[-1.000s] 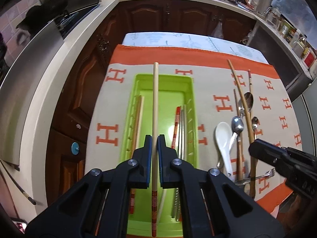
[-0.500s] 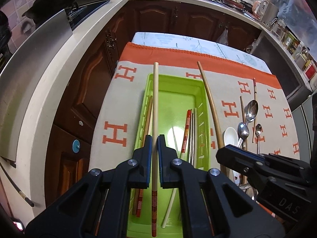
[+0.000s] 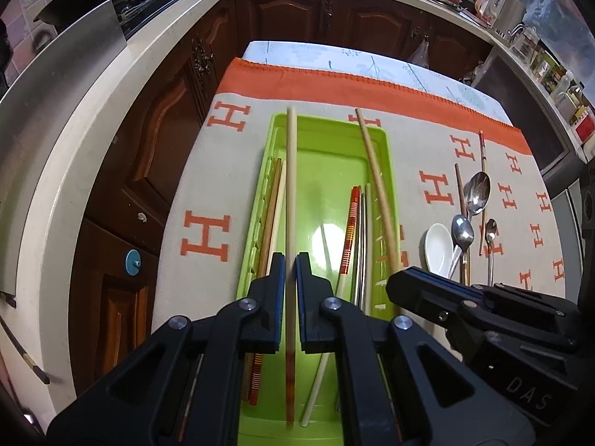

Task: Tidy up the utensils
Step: 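Carry both chopsticks into the green tray and open both tools, then grasp the white ceramic spoon with the left tool while the right tool grasps the metal fork, then carry the white spoon and fork into the green tray and open both tools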

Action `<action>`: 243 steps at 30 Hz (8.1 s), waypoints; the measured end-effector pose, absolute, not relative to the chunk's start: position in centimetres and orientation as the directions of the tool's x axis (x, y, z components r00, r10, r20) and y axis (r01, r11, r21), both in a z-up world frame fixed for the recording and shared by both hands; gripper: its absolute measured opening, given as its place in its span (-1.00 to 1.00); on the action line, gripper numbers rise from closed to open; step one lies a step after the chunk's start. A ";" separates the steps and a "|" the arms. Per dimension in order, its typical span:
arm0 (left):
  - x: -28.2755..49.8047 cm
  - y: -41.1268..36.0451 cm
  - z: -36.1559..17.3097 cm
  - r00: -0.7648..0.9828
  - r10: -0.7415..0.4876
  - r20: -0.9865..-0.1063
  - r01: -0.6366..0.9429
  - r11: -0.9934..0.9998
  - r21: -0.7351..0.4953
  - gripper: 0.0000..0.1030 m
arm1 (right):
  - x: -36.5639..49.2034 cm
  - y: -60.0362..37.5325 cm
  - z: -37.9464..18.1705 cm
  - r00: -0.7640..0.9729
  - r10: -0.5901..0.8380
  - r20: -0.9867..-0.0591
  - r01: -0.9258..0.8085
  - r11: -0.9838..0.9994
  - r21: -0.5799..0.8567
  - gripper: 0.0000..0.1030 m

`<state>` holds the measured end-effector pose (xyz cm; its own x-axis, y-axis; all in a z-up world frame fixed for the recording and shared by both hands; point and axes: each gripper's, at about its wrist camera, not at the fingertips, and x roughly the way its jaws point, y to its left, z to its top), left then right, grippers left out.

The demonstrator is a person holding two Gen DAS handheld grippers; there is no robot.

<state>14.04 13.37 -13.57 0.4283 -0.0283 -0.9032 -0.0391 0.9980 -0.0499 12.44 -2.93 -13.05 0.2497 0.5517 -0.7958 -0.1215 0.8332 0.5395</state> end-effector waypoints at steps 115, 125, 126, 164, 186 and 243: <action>17.2 -1.9 -21.1 0.227 -0.233 -0.946 0.119 0.970 -0.210 -0.66 | 4.2 -23.1 -17.4 0.227 0.491 -0.841 -0.021 0.866 0.500 -0.78; 15.5 0.4 -18.4 0.304 -0.236 -0.923 0.104 0.971 -0.215 -0.73 | 1.7 -23.5 -17.6 0.156 0.613 -0.775 0.017 0.782 0.623 -0.77; 15.3 0.5 -18.3 0.305 -0.243 -0.921 0.109 0.970 -0.220 -0.74 | 1.7 -23.8 -18.0 0.153 0.630 -0.761 0.042 0.766 0.642 -0.77; 14.0 1.6 -22.2 0.181 -0.514 -0.839 0.025 0.855 -0.519 -0.90 | 4.6 -26.7 -20.2 0.363 0.563 -0.743 0.300 0.684 0.665 -0.95; 9.6 3.3 -14.3 0.447 -0.301 -0.843 0.147 0.954 -0.262 -0.94 | 6.0 -21.8 -12.1 0.427 0.532 -0.731 0.074 0.785 0.615 -0.96; 6.0 14.0 -17.2 0.521 -0.037 -0.853 -0.176 0.973 -0.149 -0.12 | 9.0 -7.5 -12.6 0.253 0.559 -0.790 -0.217 0.828 0.517 -0.85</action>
